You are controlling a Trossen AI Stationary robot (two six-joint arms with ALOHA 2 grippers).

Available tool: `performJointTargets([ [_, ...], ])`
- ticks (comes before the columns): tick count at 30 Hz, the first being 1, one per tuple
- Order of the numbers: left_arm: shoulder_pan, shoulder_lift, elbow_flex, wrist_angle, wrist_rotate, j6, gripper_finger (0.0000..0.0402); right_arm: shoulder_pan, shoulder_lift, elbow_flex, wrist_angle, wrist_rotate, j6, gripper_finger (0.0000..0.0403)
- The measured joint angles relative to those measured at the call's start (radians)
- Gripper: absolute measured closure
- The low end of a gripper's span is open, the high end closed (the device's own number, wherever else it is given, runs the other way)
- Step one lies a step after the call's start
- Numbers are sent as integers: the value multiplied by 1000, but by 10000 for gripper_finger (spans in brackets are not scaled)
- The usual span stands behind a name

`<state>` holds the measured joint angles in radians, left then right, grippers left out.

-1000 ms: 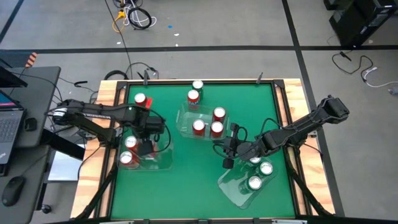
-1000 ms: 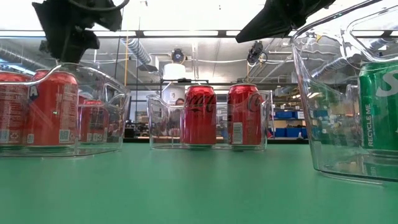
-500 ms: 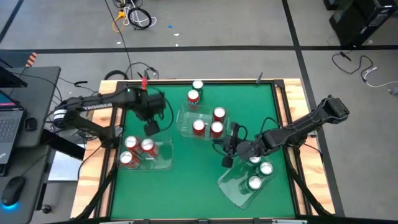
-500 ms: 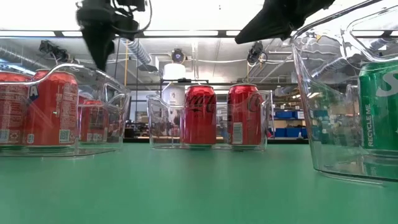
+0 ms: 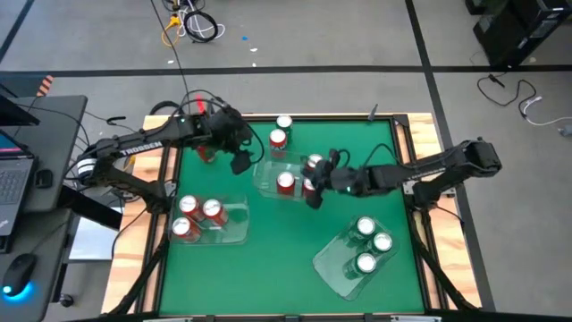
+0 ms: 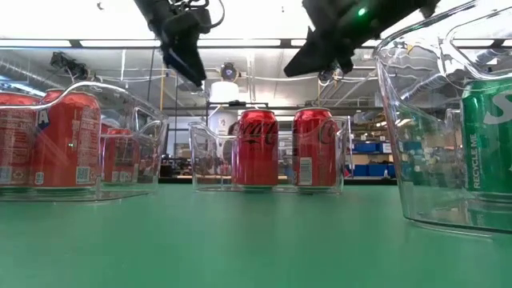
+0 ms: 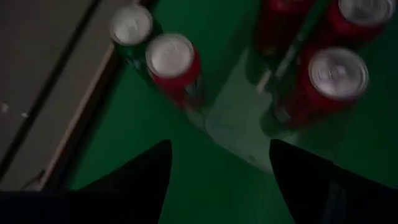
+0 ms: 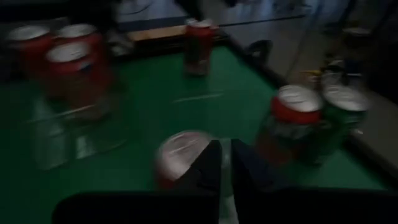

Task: Sort soda cans
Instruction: Put the green soda can into the bottom right transparent bin

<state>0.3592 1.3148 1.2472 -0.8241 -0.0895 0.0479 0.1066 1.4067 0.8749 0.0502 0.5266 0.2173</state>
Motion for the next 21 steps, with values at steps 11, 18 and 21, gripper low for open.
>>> performJointTargets([
  [11, 68, 8, -137, 198, -5, 133, 227, -282, 0, 0, 153, -139, -36, 278],
  [18, 152, 5, -231, 368, 114, 204, 372, -398, 21, 35, 221, -259, 0, 231],
  [21, 180, 1, -259, 445, 156, 211, 393, -412, 86, 104, 207, -281, -8, 219],
])
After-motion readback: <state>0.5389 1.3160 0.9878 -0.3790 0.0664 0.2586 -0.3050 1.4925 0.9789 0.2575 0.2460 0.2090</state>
